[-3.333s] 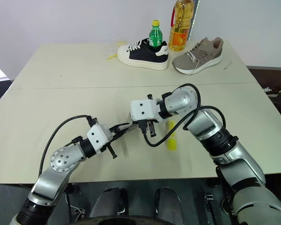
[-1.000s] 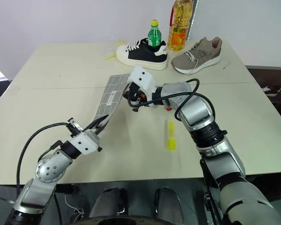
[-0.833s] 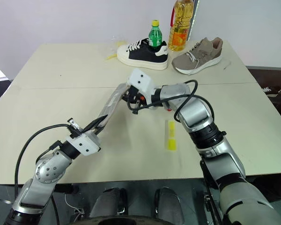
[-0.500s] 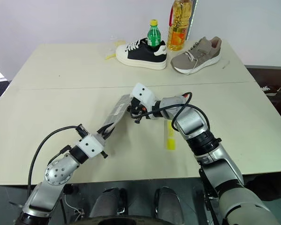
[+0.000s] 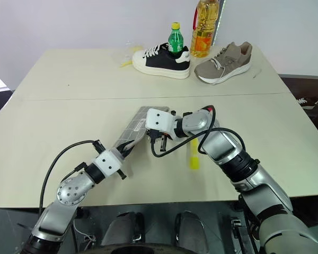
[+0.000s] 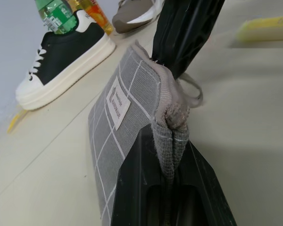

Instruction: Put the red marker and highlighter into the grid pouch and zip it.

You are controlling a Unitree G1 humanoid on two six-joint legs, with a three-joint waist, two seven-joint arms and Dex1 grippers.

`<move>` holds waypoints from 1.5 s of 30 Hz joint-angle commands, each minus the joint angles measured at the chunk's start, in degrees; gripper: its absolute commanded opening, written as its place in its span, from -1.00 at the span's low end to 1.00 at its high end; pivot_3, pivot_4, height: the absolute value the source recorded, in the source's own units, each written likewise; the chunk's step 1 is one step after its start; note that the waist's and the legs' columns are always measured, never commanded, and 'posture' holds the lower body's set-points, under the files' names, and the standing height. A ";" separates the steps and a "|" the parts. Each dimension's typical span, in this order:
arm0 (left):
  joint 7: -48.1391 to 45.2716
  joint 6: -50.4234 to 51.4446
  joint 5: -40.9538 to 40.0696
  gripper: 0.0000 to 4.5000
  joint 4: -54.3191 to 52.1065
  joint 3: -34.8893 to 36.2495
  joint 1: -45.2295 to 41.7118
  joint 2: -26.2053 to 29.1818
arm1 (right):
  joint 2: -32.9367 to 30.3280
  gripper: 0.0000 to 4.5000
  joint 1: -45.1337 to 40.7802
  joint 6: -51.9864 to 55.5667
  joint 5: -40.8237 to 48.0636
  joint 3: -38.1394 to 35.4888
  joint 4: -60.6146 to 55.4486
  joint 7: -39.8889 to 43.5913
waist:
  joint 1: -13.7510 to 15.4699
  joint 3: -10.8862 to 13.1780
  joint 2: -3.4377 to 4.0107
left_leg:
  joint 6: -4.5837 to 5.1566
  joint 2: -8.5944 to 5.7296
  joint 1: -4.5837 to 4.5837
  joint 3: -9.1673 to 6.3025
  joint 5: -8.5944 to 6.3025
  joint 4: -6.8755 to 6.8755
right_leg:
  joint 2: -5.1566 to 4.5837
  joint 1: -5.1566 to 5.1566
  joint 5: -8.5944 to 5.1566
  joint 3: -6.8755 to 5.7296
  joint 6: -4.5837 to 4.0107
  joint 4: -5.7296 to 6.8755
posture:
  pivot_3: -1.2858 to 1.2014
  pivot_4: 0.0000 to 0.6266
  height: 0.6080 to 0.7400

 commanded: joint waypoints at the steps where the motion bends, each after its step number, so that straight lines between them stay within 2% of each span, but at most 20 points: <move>1: 0.35 -0.09 0.08 -1.00 -0.23 -0.86 -1.21 -0.53 | -0.23 -0.98 -0.23 -1.44 -0.49 0.58 -4.67 1.80 | 0.00 0.00 0.01 | 0.00 0.00 0.00 0.00 0.00 0.00 | 0.00 0.00 0.00 0.00 0.00 0.00 | 0.03 -0.52 0.42; 7: 1.14 -0.07 0.77 -1.00 0.45 -1.37 -2.52 -1.10 | -0.44 -0.98 0.53 -0.84 -0.60 2.36 -10.03 4.61 | 0.05 -0.01 -0.01 | 0.00 0.00 0.00 -0.01 0.00 0.01 | -0.01 0.01 0.00 0.00 0.00 -0.01 | 0.03 -0.52 0.42; 15: 2.04 0.07 0.63 -1.00 0.54 -0.99 -2.76 -1.55 | -0.19 -0.98 0.32 0.17 0.27 1.26 -9.22 6.02 | 0.01 0.00 -0.01 | 0.00 0.00 0.00 -0.01 0.00 0.02 | 0.00 0.02 0.00 0.00 0.00 0.00 | 0.03 -0.52 0.42; 18: 2.64 0.26 -0.02 -1.00 0.26 0.14 -2.32 -1.73 | -2.45 -0.62 0.62 -0.94 1.37 -0.45 -8.29 8.34 | 0.03 0.00 -0.01 | 0.00 0.00 0.00 -0.02 0.00 0.03 | 0.00 0.03 0.00 0.00 0.00 0.00 | 0.03 -0.52 0.42; 20: 2.86 0.36 -0.81 -1.00 0.01 1.30 -1.95 -1.63 | -3.92 -0.20 0.58 -2.43 1.32 -2.48 -5.95 8.14 | 0.06 0.00 -0.03 | 0.00 -0.01 0.00 -0.02 0.00 0.03 | -0.01 0.04 0.00 0.00 0.00 -0.01 | 0.03 -0.52 0.42; 22: 2.49 0.29 -2.44 -1.00 -0.52 3.47 -0.99 -0.77 | -4.23 0.24 -0.32 0.39 2.88 -7.92 -1.08 5.33 | 0.03 0.00 -0.04 | 0.00 -0.01 0.01 -0.03 0.00 0.04 | -0.01 0.05 0.00 0.00 -0.01 -0.01 | 0.03 -0.52 0.42; 25: 2.13 0.21 -3.96 -1.00 -1.30 5.65 0.31 0.26 | -3.68 0.24 -1.29 4.06 5.02 -13.77 3.48 2.34 | -0.01 0.01 -0.03 | 0.00 0.00 0.02 -0.02 0.00 0.05 | -0.01 0.07 0.01 -0.01 -0.01 0.01 | 0.03 -0.52 0.42; 27: 2.25 0.34 -5.22 -1.00 -1.68 7.26 0.61 0.59 | -2.64 0.24 -2.82 6.57 4.36 -17.28 8.67 -2.42 | -0.11 0.01 -0.02 | 0.00 0.00 0.02 -0.01 0.00 0.02 | 0.00 0.04 0.01 0.00 -0.01 0.00 | 0.03 -0.52 0.42; 31: 2.06 0.22 -5.63 -1.00 -1.61 8.48 0.55 1.28 | 1.22 0.24 -8.09 20.24 1.73 -24.59 19.76 -17.93 | -0.06 0.02 0.00 | -0.01 0.02 0.05 0.03 0.01 0.02 | 0.00 0.04 0.02 0.00 -0.04 0.04 | 0.03 -0.52 0.42; 35: 2.29 0.10 -5.40 -1.00 -1.56 8.07 0.42 1.26 | 5.86 0.24 -10.47 29.60 2.46 -32.16 22.98 -28.45 | 0.02 0.02 0.00 | -0.01 -0.01 -0.01 0.08 0.01 0.01 | -0.03 0.00 0.03 0.00 -0.04 0.01 | 0.03 -0.52 0.42; 38: 2.27 -0.11 -5.04 -1.00 -1.14 7.08 -0.23 1.01 | 11.53 0.24 -12.08 36.08 2.90 -41.58 25.27 -39.18 | -0.04 0.03 0.02 | -0.01 -0.01 0.00 0.09 0.01 -0.03 | -0.02 -0.01 0.03 0.00 -0.04 0.02 | 0.03 -0.52 0.42; 41: 2.24 -0.31 -4.73 -1.00 -0.61 6.31 -0.89 0.74 | 16.30 0.62 -12.79 40.16 2.53 -46.83 23.99 -46.82 | -0.09 0.04 0.03 | -0.01 -0.01 -0.01 0.10 0.01 -0.02 | -0.02 -0.02 0.03 0.00 -0.04 0.04 | 0.03 -0.52 0.42; 43: 2.30 -0.33 -4.68 -1.00 -0.37 6.00 -1.29 0.59 | 19.20 0.99 -12.73 40.72 0.44 -47.61 22.36 -52.88 | -0.13 0.04 0.05 | -0.01 -0.01 -0.01 0.10 0.01 -0.02 | -0.02 -0.02 0.03 0.01 -0.04 0.04 | 0.03 -0.52 0.42; 45: 2.36 -0.33 -4.56 -1.00 -0.28 5.77 -1.49 0.45 | 21.45 0.99 -13.09 42.44 0.01 -49.18 21.68 -56.62 | -0.18 0.05 0.09 | -0.01 0.00 -0.02 0.10 0.01 -0.03 | -0.01 -0.05 0.02 0.01 -0.04 0.04 | 0.03 -0.52 0.42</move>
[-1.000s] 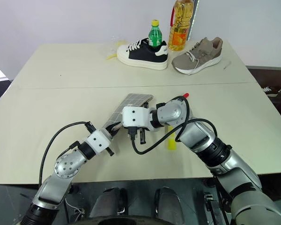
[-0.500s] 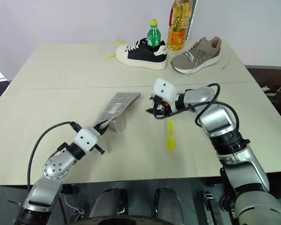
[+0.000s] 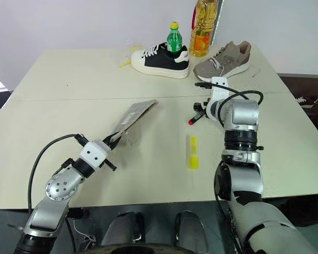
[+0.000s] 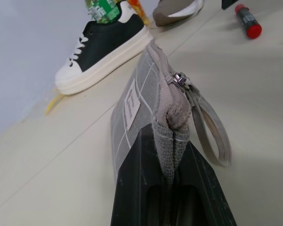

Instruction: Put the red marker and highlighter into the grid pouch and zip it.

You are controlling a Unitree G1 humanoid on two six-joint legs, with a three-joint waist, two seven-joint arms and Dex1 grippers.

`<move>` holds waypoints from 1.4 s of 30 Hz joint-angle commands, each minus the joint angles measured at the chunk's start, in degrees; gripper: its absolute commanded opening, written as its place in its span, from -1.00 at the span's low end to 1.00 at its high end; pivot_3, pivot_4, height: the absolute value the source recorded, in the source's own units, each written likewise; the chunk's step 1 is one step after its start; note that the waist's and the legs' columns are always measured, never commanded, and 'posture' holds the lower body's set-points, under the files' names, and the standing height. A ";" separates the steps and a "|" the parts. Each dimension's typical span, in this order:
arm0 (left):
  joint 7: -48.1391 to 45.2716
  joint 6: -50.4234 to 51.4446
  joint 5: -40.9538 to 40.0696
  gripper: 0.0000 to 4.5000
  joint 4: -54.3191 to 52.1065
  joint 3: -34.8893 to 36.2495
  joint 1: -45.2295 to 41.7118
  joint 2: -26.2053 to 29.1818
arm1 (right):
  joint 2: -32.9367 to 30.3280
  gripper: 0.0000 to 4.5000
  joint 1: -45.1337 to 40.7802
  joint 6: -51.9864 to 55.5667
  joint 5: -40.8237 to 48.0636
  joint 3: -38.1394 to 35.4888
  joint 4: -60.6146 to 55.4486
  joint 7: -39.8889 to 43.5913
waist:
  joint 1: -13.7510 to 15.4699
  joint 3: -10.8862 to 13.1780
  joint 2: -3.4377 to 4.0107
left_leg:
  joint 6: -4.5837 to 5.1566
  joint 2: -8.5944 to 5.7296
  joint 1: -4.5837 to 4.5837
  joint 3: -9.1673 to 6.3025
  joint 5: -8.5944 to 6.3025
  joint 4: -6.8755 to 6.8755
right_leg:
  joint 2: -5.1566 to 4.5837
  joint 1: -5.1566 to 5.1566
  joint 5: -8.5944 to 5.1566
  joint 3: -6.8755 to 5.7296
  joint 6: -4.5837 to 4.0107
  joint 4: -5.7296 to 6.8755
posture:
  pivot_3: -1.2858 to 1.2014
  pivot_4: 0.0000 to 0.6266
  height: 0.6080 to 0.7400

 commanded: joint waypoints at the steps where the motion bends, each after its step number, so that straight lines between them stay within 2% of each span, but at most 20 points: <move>1: 0.29 -0.70 0.18 -1.00 -0.78 -0.52 -0.87 -0.25 | 3.82 0.99 -3.17 3.47 -0.61 -4.06 -3.38 -7.33 | -0.03 0.00 0.02 | 0.00 0.00 0.00 0.00 0.00 0.00 | 0.00 0.00 0.00 0.00 0.00 0.00 | 0.03 -0.52 0.42; 6: 0.48 -0.85 0.43 -1.00 -0.70 -0.75 -1.14 -0.64 | 9.73 0.99 -4.61 6.89 0.60 -10.95 -1.19 -12.96 | -0.11 0.01 0.03 | 0.00 0.00 0.00 -0.01 0.00 0.00 | 0.03 0.00 0.00 0.02 0.00 0.01 | 0.03 -0.52 0.42; 7: 0.50 -0.89 0.43 -1.00 -0.68 -0.71 -1.14 -0.64 | 10.08 0.89 -4.53 6.40 0.65 -11.13 -1.01 -13.44 | -0.06 0.01 0.03 | 0.00 0.00 0.00 -0.01 0.00 0.00 | 0.03 0.00 0.00 0.02 0.00 0.00 | 0.03 -0.52 0.42; 9: 0.60 -0.91 0.47 -1.00 -0.79 -0.66 -1.06 -0.57 | 10.62 0.60 -4.37 5.79 1.21 -11.24 -1.06 -13.76 | 0.05 0.00 0.01 | 0.00 -0.02 -0.02 -0.02 0.00 0.01 | 0.02 0.02 0.00 0.02 0.00 0.00 | 0.03 -0.52 0.42; 15: 1.11 -0.89 0.54 -1.00 -0.93 -0.34 -0.88 -0.49 | 10.81 -0.76 -3.98 4.48 0.26 -11.26 -0.85 -17.43 | -0.19 0.00 0.02 | 0.00 -0.01 -0.01 -0.03 0.00 -0.02 | 0.05 0.00 -0.01 0.04 0.01 0.00 | 0.03 -0.52 0.42; 16: 1.14 -0.89 0.56 -1.00 -0.92 -0.35 -0.88 -0.49 | 10.86 -0.88 -4.00 4.44 0.48 -11.48 -0.78 -17.63 | -0.20 0.00 0.02 | 0.00 0.00 -0.01 -0.03 0.00 -0.01 | 0.05 0.00 -0.01 0.05 0.01 0.00 | 0.03 -0.52 0.42; 18: 1.59 -0.77 0.11 -1.00 -0.90 0.05 -1.01 -0.92 | 8.52 -0.88 -2.99 -0.83 1.91 -5.78 -2.66 -11.63 | -0.15 0.01 0.04 | 0.00 -0.01 -0.01 -0.02 0.00 0.00 | 0.04 0.01 -0.01 0.05 0.01 -0.01 | 0.03 -0.52 0.42; 23: 1.12 -0.04 -3.09 -1.00 -1.74 0.93 -1.39 -1.67 | -6.07 -0.88 2.20 -23.89 -1.22 20.44 -9.71 14.19 | -0.22 0.07 0.13 | 0.02 -0.04 -0.05 -0.04 -0.01 -0.02 | 0.03 -0.04 -0.02 0.09 0.03 -0.05 | 0.03 -0.52 0.42; 26: 0.08 0.45 -5.21 -1.00 -2.42 1.41 -1.16 -1.55 | -18.24 -0.88 8.32 -48.09 -5.98 32.42 -15.43 29.03 | -0.23 0.03 0.06 | 0.03 -0.02 -0.02 -0.05 -0.02 -0.07 | 0.06 -0.03 -0.05 0.08 0.07 -0.07 | 0.03 -0.52 0.42; 29: -0.69 0.62 -6.15 -1.00 -3.01 1.58 -0.88 -1.12 | -24.65 -0.88 12.84 -58.54 -5.01 34.62 -16.59 37.84 | -0.01 0.04 -0.02 | 0.06 -0.03 0.01 -0.04 -0.04 -0.06 | 0.06 0.06 -0.09 0.08 0.15 -0.13 | 0.03 -0.52 0.42; 33: -1.24 0.78 -6.72 -1.00 -3.19 1.77 -0.80 -0.80 | -27.46 -0.88 14.48 -65.91 -5.47 35.14 -15.02 42.46 | -0.04 0.18 -0.04 | 0.05 -0.01 0.02 0.00 -0.03 0.05 | 0.03 0.05 -0.05 0.07 0.11 -0.09 | 0.03 -0.52 0.42; 42: -1.07 0.73 -6.97 -1.00 -3.06 1.77 -1.01 -0.37 | -27.26 -0.88 13.82 -70.63 -9.24 35.24 -11.27 43.33 | 0.20 0.17 -0.07 | 0.05 0.00 0.06 -0.01 -0.03 0.03 | 0.03 0.10 -0.05 0.06 0.09 -0.09 | 0.03 -0.52 0.42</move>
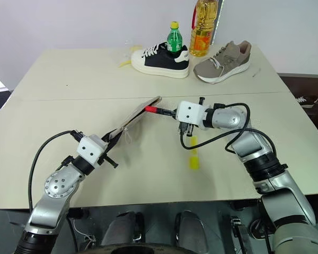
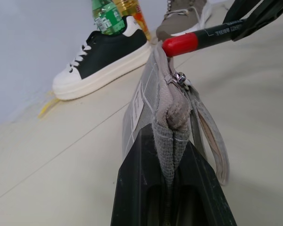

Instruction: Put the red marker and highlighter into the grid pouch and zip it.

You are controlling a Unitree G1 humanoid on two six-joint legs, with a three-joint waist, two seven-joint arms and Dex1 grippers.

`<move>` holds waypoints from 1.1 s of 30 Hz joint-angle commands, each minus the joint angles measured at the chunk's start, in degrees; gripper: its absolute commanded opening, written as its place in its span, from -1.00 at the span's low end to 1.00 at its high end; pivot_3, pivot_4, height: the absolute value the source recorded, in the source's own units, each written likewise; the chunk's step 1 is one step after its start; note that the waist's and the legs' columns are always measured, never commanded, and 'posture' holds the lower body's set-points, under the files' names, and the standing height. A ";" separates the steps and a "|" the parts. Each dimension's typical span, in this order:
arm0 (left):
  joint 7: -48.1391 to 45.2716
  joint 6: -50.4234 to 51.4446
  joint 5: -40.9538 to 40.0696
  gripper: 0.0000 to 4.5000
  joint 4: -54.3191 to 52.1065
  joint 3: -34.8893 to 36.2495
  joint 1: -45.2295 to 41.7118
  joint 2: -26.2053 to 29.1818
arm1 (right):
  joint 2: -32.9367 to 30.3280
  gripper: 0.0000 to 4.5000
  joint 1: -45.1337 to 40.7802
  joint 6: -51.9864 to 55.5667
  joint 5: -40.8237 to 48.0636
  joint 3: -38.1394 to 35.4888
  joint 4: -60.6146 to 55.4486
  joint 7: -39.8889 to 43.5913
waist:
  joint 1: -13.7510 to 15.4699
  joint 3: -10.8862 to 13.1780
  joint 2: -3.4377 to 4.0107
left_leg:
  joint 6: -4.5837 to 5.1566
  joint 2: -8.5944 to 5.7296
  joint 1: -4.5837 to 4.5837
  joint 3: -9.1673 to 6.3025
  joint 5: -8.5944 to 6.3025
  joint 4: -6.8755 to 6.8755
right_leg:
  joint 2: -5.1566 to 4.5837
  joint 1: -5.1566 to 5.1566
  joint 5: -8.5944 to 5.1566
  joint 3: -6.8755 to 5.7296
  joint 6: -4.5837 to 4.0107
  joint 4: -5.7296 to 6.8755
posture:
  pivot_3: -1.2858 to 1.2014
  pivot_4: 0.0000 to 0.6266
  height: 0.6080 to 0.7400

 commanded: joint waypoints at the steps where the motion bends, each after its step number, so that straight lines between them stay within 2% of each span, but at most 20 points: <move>1: -0.05 -0.43 -0.53 -1.00 -2.42 0.85 -0.30 0.29 | 0.11 -0.88 -1.93 -2.13 -1.45 -1.15 0.22 -0.26 | 0.04 0.00 0.00 | 0.00 0.00 0.00 0.00 0.00 0.00 | 0.00 0.00 0.00 0.00 0.00 0.00 | 0.03 -0.52 0.42; 13: -2.01 -1.17 1.06 -1.00 -2.32 -1.15 -0.25 2.11 | -0.25 -0.88 -3.91 -7.55 -6.61 -0.13 1.21 0.09 | 0.02 0.00 0.00 | 0.00 -0.01 0.00 0.01 0.00 0.01 | -0.01 0.00 0.00 -0.01 0.00 0.00 | 0.03 -0.52 0.42; 23: -5.47 -1.33 0.76 -1.00 -3.43 -1.98 -0.44 4.17 | -2.47 -0.88 -5.42 -21.08 -15.79 3.80 1.44 -0.47 | -0.01 0.00 0.01 | -0.01 -0.01 0.01 0.02 0.00 0.02 | -0.01 0.01 0.00 -0.01 0.00 0.01 | 0.03 -0.52 0.42; 30: -8.92 -1.64 0.43 -1.00 -3.37 -4.10 -2.63 5.50 | 0.68 -0.88 -6.69 -28.74 -17.46 6.59 -0.25 0.05 | -0.02 0.00 0.00 | -0.02 -0.01 0.03 0.03 0.01 0.02 | 0.00 0.02 0.00 0.00 0.00 0.02 | 0.03 -0.52 0.42; 32: -9.43 -1.51 0.39 -1.00 -3.38 -4.50 -3.27 5.32 | 1.91 -0.40 -6.50 -29.26 -16.13 6.86 -0.94 0.90 | -0.02 0.00 0.00 | -0.02 -0.01 0.03 0.03 0.01 0.03 | 0.00 0.03 0.00 -0.01 0.00 0.03 | 0.03 -0.52 0.42; 33: -9.56 -1.35 0.43 -1.00 -3.51 -4.63 -3.49 5.25 | 2.41 -0.23 -6.33 -29.13 -15.49 6.72 -1.19 1.24 | -0.01 0.00 0.01 | -0.02 -0.01 0.03 0.03 0.01 0.03 | 0.00 0.04 0.00 -0.01 0.00 0.03 | 0.03 -0.52 0.42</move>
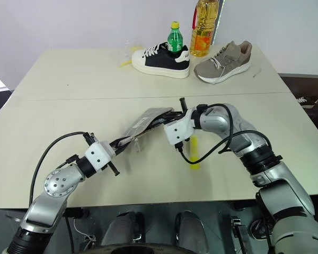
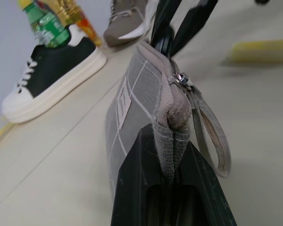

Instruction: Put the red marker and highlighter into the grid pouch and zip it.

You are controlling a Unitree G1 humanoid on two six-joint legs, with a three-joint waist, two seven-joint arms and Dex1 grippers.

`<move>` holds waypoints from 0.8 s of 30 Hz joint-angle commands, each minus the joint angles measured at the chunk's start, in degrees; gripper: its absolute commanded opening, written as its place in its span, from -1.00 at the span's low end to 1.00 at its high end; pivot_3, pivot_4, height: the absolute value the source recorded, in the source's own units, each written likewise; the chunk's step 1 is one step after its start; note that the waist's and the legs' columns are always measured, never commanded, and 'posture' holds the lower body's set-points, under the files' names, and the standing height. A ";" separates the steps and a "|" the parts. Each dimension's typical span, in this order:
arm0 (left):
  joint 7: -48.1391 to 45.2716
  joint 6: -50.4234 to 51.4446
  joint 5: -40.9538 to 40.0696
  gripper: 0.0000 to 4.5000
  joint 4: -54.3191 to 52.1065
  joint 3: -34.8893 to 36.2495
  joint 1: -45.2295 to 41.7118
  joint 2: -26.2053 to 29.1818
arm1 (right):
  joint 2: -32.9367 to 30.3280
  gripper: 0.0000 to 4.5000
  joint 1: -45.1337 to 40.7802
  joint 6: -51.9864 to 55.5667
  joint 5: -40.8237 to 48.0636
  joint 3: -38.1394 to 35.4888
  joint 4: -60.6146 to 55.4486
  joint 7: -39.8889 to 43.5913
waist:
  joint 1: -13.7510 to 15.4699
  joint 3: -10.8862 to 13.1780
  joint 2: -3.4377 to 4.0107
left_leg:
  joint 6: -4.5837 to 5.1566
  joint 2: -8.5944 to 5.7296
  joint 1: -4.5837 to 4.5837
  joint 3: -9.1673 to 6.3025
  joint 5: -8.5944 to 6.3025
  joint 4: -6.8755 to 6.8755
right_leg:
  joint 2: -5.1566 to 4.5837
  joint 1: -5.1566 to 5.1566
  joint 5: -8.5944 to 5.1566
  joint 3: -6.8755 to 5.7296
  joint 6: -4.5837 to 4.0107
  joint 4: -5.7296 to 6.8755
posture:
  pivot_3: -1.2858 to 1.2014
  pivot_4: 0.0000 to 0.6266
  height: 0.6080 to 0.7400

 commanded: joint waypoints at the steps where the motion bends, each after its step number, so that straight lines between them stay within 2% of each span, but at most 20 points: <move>1: -0.73 -0.96 -0.68 -1.00 -2.35 -0.85 -1.02 0.05 | 1.28 0.00 -1.19 -0.85 2.36 -0.78 -3.14 0.86 | 0.02 0.00 0.00 | 0.00 0.00 0.00 0.00 0.00 0.00 | 0.00 0.00 0.00 0.00 0.00 0.00 | 0.03 -0.52 0.42; 5: -0.45 -0.84 -0.55 -1.00 -2.19 -0.48 -0.96 0.00 | 0.90 0.93 -1.11 0.74 3.97 -3.31 -2.13 0.49 | 0.06 0.00 0.00 | 0.00 -0.01 0.00 -0.01 0.00 0.03 | 0.00 0.03 0.00 0.00 0.00 0.02 | 0.03 -0.52 0.42; 9: 0.63 -1.29 0.05 -1.00 -0.82 -0.18 -0.82 -0.58 | -0.31 0.97 0.63 18.02 19.52 -11.54 -5.91 7.57 | 0.13 0.00 0.00 | 0.00 -0.01 0.02 -0.05 0.00 0.05 | 0.00 0.07 0.01 -0.01 -0.01 0.03 | 0.03 -0.52 0.42; 13: 2.84 -1.99 1.52 -1.00 1.00 -0.21 -2.33 -1.68 | -3.50 0.97 3.70 37.44 26.79 -16.58 -11.58 11.20 | 0.27 0.00 -0.01 | 0.02 -0.01 0.15 -0.10 -0.01 0.04 | -0.02 0.26 0.01 -0.03 -0.02 -0.03 | 0.03 -0.52 0.42; 16: 3.98 -3.77 2.66 -1.00 3.73 -0.82 -4.30 -2.63 | -5.34 0.97 6.46 56.35 29.56 -19.25 -15.29 9.51 | 0.25 -0.01 -0.01 | 0.03 -0.01 0.23 -0.11 -0.02 0.02 | -0.04 0.32 0.00 -0.04 -0.03 -0.03 | 0.03 -0.52 0.42; 18: 4.05 -4.60 3.13 -1.00 4.58 -1.32 -4.87 -2.84 | -5.91 0.97 7.16 64.77 30.44 -19.74 -17.29 8.30 | 0.09 -0.01 0.00 | 0.03 -0.01 0.23 -0.11 -0.02 0.02 | -0.05 0.32 0.01 -0.04 -0.04 -0.03 | 0.03 -0.52 0.42; 21: 3.05 -6.30 3.03 -1.00 7.97 -3.04 -7.48 -3.73 | -4.55 0.97 10.32 84.53 32.89 -23.63 -23.80 2.36 | 0.19 0.00 0.01 | 0.03 0.00 0.23 -0.10 -0.02 -0.02 | -0.05 0.27 0.00 -0.03 -0.05 -0.02 | 0.03 -0.52 0.42; 24: 2.59 -7.42 2.91 -1.00 9.90 -3.90 -8.74 -4.29 | -3.19 0.97 13.23 97.12 36.53 -26.31 -29.77 -0.50 | 0.40 0.00 0.00 | 0.03 0.00 0.18 -0.13 -0.02 -0.01 | -0.05 0.26 0.01 -0.04 -0.05 -0.04 | 0.03 -0.52 0.42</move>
